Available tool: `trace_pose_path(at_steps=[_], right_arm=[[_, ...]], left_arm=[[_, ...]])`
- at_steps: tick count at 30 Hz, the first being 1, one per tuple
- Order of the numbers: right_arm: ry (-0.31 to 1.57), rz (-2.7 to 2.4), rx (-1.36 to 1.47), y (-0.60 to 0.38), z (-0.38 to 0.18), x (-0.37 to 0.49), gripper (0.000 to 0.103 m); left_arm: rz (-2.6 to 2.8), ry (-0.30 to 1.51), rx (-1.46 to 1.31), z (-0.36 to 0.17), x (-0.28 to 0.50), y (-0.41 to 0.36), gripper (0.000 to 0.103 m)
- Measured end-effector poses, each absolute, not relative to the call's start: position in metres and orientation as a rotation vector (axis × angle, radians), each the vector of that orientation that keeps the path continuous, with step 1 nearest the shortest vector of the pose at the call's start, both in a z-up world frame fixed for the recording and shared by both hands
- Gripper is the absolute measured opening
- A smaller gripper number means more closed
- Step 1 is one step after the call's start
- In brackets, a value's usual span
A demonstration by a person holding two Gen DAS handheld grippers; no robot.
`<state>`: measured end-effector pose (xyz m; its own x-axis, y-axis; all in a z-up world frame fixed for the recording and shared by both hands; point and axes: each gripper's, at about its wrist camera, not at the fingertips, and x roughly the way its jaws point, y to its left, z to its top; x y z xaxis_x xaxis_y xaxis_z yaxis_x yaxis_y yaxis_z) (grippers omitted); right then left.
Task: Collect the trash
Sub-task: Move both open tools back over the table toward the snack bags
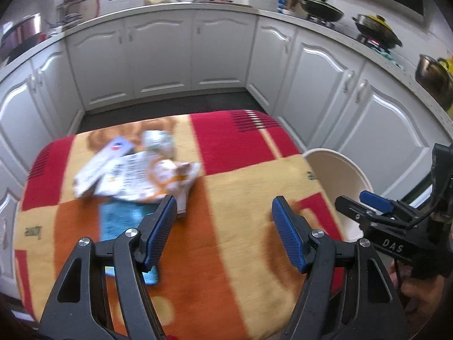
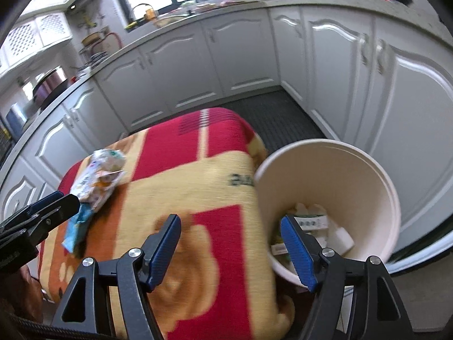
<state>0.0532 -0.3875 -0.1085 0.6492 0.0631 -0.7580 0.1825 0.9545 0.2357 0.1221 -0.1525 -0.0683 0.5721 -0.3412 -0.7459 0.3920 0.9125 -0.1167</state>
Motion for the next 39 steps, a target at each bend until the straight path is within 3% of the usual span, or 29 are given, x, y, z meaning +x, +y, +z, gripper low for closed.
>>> trace_pose_path(at_steps=[16, 35, 39], right_arm=[[0.923, 0.106, 0.207, -0.291, -0.118, 0.094, 0.072], [0.967, 0.128, 0.188, -0.274, -0.13, 0.126, 0.073], [0.968, 0.136, 0.194, -0.273, -0.131, 0.134, 0.073]], left_arm=[[-0.35, 0.964, 0.005, -0.103, 0.129, -0.034, 0.073], [-0.347, 1.069, -0.031, -0.15, 0.187, -0.067, 0.074], [-0.37, 1.068, -0.075, -0.151, 0.185, -0.057, 0.064]])
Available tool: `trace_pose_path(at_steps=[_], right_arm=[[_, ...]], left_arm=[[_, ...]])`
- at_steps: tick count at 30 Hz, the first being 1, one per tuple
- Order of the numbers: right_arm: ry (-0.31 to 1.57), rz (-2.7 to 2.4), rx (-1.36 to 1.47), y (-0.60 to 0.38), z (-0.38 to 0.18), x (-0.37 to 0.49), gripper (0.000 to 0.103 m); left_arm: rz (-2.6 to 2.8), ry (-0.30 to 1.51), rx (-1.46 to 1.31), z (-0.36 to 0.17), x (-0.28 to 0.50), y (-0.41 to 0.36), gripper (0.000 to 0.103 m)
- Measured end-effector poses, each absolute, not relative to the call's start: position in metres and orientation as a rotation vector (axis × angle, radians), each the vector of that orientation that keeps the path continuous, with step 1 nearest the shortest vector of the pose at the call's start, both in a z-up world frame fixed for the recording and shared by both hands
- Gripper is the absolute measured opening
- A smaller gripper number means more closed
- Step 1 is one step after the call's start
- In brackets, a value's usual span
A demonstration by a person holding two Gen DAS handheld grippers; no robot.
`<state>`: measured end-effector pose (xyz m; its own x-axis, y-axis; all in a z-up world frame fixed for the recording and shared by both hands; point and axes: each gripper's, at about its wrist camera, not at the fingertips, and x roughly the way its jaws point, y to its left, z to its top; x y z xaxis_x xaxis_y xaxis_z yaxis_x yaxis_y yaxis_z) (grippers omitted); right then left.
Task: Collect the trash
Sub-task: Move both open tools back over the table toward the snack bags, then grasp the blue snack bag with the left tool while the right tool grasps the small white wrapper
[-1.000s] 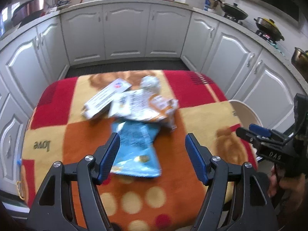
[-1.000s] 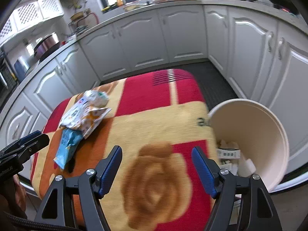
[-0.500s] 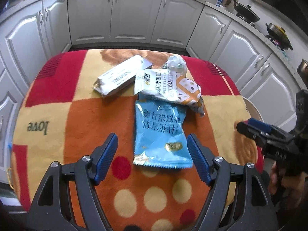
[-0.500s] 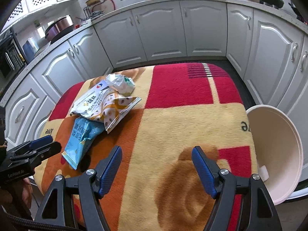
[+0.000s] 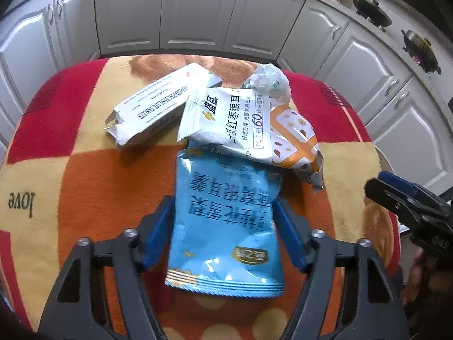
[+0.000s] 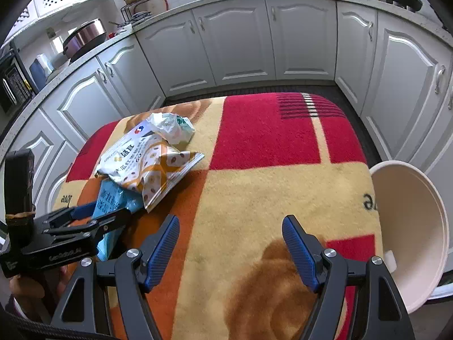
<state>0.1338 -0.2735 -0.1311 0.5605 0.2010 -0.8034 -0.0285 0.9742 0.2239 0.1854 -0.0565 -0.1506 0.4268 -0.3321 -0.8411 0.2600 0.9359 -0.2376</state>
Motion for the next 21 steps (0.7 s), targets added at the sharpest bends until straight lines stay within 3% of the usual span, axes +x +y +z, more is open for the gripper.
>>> trace_pose_path(at_steps=[2, 5, 21], right_arm=[[0.971, 0.147, 0.196, -0.271, -0.132, 0.138, 0.073], [0.975, 0.174, 0.205, -0.267, -0.134, 0.145, 0.073], [0.962, 0.295, 0.2, -0.223, -0.13, 0.222, 0.075]], left_arm=[[-0.363, 1.065, -0.067, -0.148, 0.182, -0.052, 0.057], [-0.353, 1.057, -0.046, -0.142, 0.169, -0.04, 0.054], [-0.219, 1.015, -0.097, -0.129, 0.137, 0.038, 0.053]])
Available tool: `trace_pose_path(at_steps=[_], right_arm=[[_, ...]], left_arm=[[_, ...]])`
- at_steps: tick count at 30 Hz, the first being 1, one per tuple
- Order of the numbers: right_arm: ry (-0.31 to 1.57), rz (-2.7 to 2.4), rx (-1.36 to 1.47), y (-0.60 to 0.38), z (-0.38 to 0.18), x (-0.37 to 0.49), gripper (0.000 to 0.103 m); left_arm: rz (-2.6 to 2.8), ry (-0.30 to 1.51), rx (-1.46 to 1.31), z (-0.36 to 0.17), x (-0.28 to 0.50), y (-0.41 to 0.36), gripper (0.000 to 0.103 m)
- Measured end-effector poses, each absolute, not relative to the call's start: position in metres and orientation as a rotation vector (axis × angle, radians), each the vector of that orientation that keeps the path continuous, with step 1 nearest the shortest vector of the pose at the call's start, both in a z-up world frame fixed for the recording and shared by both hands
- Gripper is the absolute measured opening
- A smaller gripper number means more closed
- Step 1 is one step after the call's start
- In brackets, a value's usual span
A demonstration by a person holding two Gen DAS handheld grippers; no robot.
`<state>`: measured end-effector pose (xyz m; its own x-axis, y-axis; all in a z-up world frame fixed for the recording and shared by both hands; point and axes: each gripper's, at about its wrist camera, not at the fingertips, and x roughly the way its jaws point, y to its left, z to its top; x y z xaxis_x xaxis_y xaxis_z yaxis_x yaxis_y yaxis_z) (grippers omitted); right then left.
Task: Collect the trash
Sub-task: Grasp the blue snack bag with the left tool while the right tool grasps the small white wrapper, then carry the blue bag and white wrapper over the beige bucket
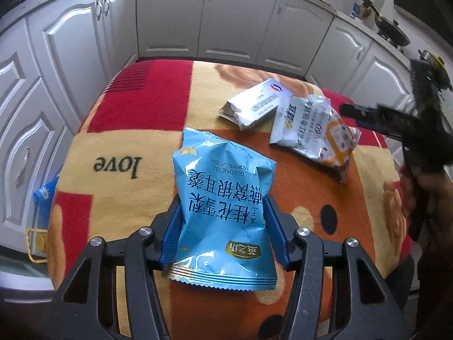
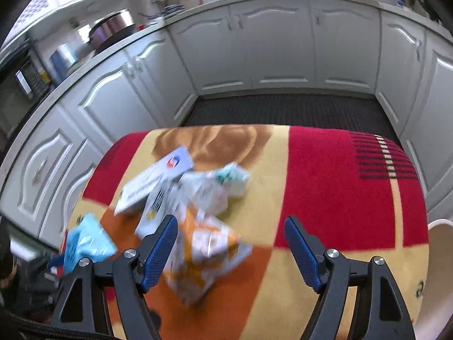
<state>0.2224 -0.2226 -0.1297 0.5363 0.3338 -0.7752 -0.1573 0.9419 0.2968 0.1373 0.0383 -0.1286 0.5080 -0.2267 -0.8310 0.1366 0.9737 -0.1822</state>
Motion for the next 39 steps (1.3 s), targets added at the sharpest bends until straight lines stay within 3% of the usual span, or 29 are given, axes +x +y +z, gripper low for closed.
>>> trace_pose_path(at_steps=[4, 7, 9, 11, 12, 15, 23, 39], right_arm=[[0.982, 0.303, 0.304, -0.22, -0.133, 0.252, 0.075], [1.02, 0.326, 0.336, -0.209, -0.143, 0.272, 0.066], [1.053, 0.329, 0.343, -0.204, -0.154, 0.28, 0.044], [1.053, 0.326, 0.361, -0.204, -0.159, 0.281, 0.037], [1.033, 0.335, 0.375, -0.206, -0.157, 0.279, 0.029], [0.953, 0.323, 0.392, -0.219, -0.143, 0.267, 0.022], [0.88, 0.338, 0.35, -0.248, -0.111, 0.214, 0.021], [0.89, 0.247, 0.231, -0.278, -0.121, 0.127, 0.021]], left_arm=[[-0.221, 1.009, -0.106, -0.128, 0.136, 0.034, 0.053], [-0.225, 1.009, -0.112, -0.13, 0.141, 0.028, 0.053], [-0.225, 1.009, -0.116, -0.132, 0.142, 0.027, 0.053], [-0.23, 1.012, -0.121, -0.135, 0.143, 0.027, 0.053], [-0.233, 1.013, -0.124, -0.136, 0.142, 0.027, 0.053], [-0.239, 1.009, -0.131, -0.134, 0.142, 0.026, 0.053], [-0.273, 0.955, -0.129, -0.111, 0.128, 0.012, 0.053], [-0.357, 0.917, -0.056, -0.1, 0.114, -0.054, 0.053]])
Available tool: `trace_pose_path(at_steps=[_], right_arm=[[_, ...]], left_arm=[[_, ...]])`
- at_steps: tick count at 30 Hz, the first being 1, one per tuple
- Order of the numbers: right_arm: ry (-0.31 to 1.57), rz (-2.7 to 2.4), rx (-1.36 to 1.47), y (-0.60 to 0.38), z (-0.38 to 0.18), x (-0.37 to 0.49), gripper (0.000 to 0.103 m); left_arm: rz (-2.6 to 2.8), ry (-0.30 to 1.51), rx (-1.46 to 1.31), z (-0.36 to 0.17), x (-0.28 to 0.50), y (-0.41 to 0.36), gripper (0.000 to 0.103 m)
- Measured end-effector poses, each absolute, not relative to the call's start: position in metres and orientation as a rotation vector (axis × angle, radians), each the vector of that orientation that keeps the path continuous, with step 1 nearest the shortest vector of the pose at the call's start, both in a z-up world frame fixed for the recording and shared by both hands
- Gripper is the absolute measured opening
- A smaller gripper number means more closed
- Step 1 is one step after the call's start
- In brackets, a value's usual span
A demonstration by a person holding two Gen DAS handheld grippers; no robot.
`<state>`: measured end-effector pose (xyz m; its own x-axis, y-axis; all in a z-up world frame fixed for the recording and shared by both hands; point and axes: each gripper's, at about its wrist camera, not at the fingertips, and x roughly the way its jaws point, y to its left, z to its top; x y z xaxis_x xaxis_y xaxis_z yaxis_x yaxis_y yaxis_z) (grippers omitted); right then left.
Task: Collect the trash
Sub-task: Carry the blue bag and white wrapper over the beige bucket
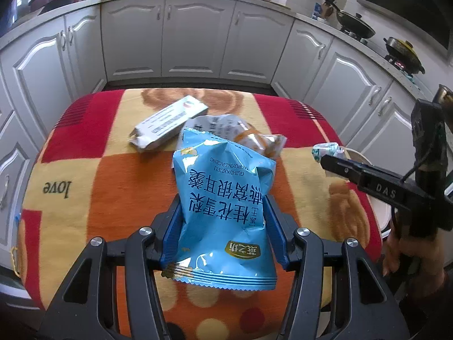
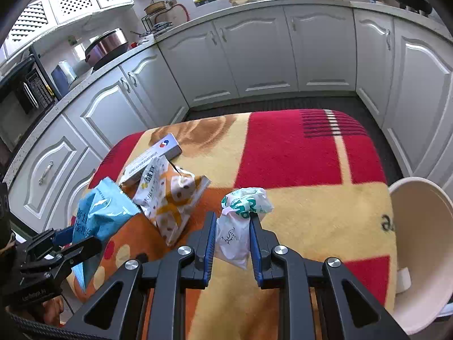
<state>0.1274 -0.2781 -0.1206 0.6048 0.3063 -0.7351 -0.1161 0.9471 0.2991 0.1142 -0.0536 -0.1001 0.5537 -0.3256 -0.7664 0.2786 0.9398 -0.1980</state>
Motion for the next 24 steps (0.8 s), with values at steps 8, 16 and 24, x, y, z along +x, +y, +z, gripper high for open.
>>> trace_pose_path(at_steps=[8, 16, 24], right_arm=[[0.873, 0.212, 0.213, -0.29, -0.117, 0.103, 0.021], [0.882, 0.171, 0.218, -0.31, -0.122, 0.09, 0.021], [0.877, 0.121, 0.226, -0.333, -0.121, 0.079, 0.021]], left_arm=[[-0.393, 0.908, -0.042, -0.096, 0.114, -0.074, 0.053], [-0.444, 0.911, -0.026, -0.094, 0.114, -0.101, 0.053], [-0.502, 0.916, -0.013, -0.092, 0.114, -0.132, 0.053]])
